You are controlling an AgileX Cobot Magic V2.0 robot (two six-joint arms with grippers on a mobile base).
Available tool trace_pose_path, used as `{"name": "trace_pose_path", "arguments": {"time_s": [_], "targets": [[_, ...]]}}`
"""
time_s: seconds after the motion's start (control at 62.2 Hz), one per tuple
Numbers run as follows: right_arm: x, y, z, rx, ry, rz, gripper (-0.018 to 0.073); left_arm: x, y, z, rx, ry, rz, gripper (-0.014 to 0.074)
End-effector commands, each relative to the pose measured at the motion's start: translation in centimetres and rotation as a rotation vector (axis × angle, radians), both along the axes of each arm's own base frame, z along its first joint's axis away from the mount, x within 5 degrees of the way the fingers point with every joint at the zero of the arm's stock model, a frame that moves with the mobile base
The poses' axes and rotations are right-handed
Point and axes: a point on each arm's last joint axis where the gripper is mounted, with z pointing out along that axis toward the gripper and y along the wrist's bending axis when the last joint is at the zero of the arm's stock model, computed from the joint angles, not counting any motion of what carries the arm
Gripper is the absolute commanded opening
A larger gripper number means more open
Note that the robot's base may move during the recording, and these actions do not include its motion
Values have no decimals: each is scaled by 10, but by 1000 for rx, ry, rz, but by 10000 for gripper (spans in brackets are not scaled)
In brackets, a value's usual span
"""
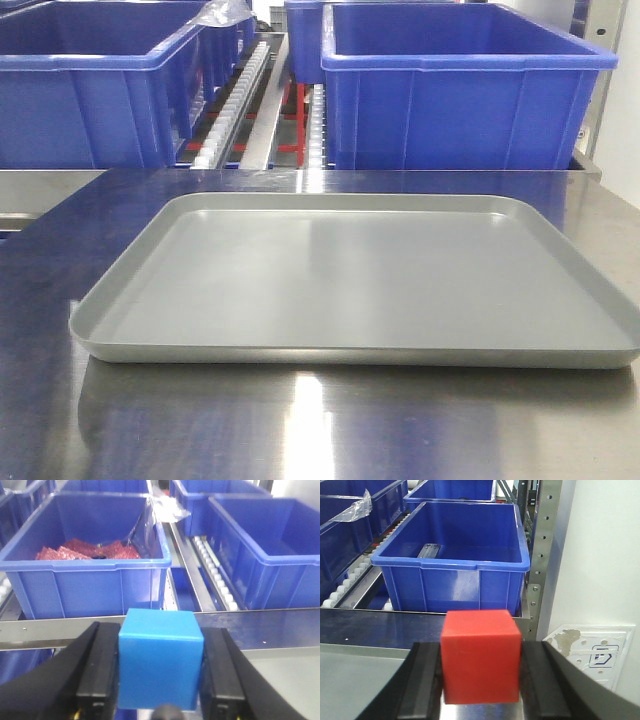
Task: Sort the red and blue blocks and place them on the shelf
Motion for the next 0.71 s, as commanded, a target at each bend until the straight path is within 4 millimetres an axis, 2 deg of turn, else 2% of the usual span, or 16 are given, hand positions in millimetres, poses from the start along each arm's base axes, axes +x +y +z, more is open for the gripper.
{"name": "trace_pose_path", "arguments": {"time_s": [0.0, 0.145, 0.321, 0.691], "targets": [[0, -1, 17, -1, -116, -12, 350, -10, 1, 13, -29, -142, -11, 282], [0, -1, 17, -1, -116, -12, 350, -27, 4, 9, -38, -196, -12, 282], [0, -1, 17, -1, -116, -12, 350, -41, 6, 14, -107, -257, -18, 282], [0, -1, 17, -1, -116, -12, 350, -43, 7, 14, -117, -265, -19, 282]]}}
